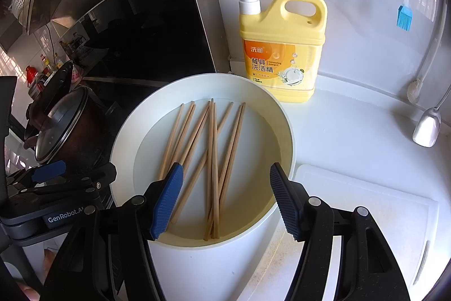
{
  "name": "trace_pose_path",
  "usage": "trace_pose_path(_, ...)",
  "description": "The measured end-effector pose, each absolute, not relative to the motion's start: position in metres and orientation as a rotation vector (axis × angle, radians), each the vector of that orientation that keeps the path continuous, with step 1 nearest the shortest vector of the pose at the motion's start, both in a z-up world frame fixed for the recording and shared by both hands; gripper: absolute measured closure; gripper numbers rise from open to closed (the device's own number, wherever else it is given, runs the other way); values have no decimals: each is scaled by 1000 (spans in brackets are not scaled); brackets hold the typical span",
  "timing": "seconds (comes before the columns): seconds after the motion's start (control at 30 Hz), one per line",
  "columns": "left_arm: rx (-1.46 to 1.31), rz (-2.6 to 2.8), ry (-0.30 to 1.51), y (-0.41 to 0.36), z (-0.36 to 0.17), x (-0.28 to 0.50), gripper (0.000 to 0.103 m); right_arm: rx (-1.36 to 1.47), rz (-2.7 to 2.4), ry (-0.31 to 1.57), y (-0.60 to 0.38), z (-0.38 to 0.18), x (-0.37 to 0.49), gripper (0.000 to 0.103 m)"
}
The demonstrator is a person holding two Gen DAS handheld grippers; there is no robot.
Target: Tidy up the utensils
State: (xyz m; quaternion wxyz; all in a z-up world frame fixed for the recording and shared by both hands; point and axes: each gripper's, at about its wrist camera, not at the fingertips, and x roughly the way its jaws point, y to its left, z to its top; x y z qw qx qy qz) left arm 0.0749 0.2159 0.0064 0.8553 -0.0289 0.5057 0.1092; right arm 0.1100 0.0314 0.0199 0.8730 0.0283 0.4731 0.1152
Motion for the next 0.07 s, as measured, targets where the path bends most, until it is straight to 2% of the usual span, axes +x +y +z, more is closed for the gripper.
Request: trace_pose_path(0.07,-60,229,1064,215,6,75,6,59,240,988,32,20,110,42)
